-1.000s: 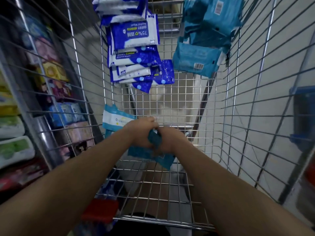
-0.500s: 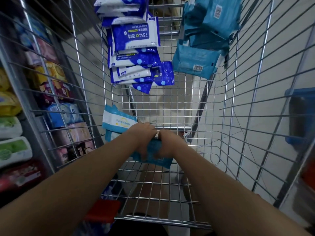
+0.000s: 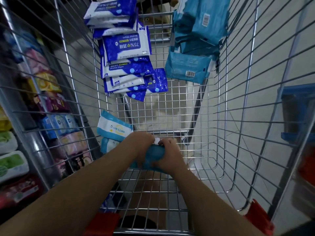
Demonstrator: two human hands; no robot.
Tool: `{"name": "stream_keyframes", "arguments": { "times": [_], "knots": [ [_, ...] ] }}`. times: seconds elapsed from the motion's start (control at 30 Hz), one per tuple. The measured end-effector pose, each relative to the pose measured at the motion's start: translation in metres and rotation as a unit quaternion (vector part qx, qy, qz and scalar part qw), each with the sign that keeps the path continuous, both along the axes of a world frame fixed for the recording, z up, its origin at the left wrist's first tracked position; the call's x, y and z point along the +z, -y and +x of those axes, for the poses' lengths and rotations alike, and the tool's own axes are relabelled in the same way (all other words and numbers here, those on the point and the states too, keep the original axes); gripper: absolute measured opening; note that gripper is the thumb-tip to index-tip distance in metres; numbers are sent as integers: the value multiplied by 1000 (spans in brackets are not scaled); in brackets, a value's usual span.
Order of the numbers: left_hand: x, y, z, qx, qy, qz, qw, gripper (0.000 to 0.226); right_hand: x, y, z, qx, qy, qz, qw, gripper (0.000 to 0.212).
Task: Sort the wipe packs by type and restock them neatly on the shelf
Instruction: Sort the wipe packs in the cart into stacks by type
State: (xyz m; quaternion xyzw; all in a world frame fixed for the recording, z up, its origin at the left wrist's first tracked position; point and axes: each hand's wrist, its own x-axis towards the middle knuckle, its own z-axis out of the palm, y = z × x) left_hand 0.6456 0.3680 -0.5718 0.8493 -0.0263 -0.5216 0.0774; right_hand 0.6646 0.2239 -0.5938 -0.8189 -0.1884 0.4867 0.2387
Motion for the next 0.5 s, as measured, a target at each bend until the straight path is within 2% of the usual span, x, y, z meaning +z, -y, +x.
{"name": "stream_keyframes", "arguments": {
  "times": [0.07,0.13,0.17,0.2,0.33,0.43,0.5],
  "knots": [
    [0,1,10,-22,-41,9,999,76,-3,0,2,-147,-59,22,987,57],
    [-1,0,20,-32,-75,14,997,71,0,-2,13,-316,-198,26,927,59],
    [-2,-1,23,-22,-82,7,996,68,0,-2,19,-356,-253,20,899,60],
    [-2,-2,25,-4,-85,-5,996,66,0,-3,25,-348,-278,5,895,59],
    [-4,-7,28,22,-106,-29,994,66,4,-9,41,-121,-246,-71,959,51],
    [-7,-5,31,18,-124,-33,992,69,8,-16,45,53,-147,-95,983,45],
    [-8,-4,33,18,-138,-33,990,67,8,-20,43,112,-73,-94,987,45]
  ]
}}
